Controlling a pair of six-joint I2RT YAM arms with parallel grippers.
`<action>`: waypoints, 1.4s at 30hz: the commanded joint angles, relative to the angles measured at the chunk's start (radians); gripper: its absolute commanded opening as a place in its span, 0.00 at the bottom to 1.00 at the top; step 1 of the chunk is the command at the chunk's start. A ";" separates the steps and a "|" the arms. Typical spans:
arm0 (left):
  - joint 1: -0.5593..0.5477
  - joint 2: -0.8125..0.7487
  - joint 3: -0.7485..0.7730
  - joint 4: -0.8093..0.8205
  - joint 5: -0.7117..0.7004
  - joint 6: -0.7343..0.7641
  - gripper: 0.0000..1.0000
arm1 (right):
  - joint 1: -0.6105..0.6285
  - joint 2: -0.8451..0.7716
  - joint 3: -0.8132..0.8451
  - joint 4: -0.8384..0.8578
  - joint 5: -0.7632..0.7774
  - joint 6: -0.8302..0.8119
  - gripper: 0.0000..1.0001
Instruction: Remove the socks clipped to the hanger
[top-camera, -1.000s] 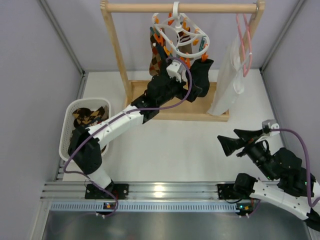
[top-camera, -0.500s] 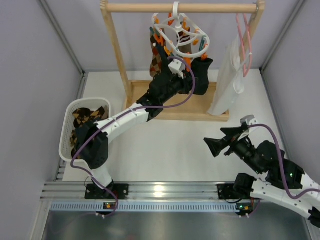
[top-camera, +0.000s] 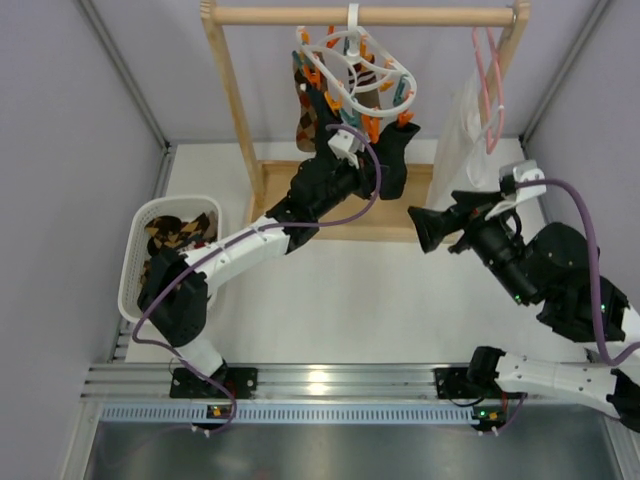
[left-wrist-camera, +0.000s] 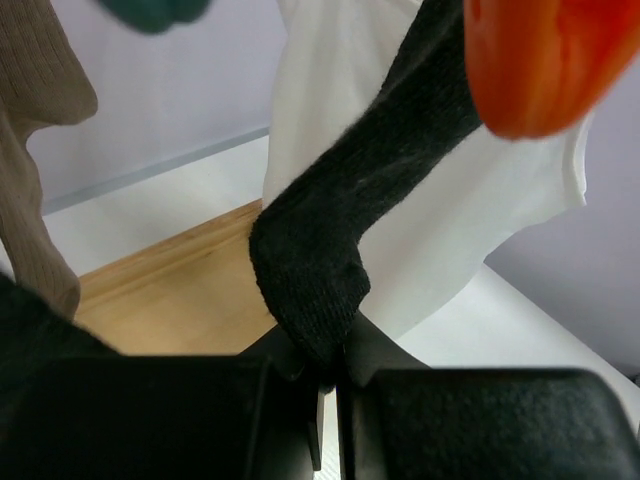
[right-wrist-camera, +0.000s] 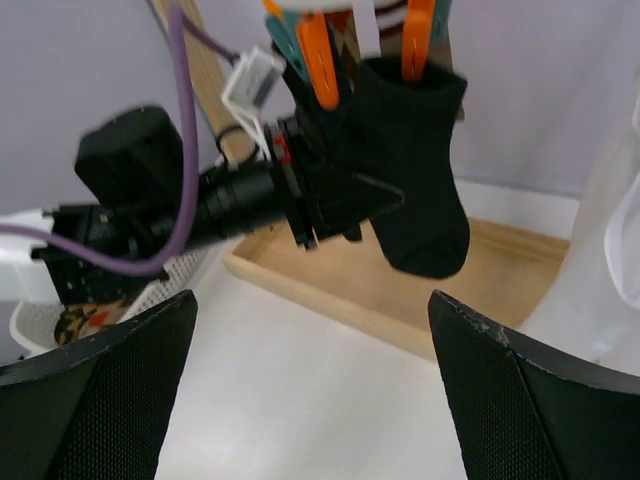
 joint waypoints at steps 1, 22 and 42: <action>0.002 -0.093 -0.034 0.069 -0.021 -0.032 0.06 | -0.009 0.156 0.200 -0.057 0.040 -0.091 0.93; 0.065 -0.364 -0.302 0.064 0.051 -0.199 0.10 | -0.459 0.508 0.471 -0.008 -0.818 -0.214 0.84; 0.106 -0.364 -0.313 0.066 0.287 -0.271 0.10 | -0.667 0.721 0.715 -0.056 -1.263 -0.318 0.68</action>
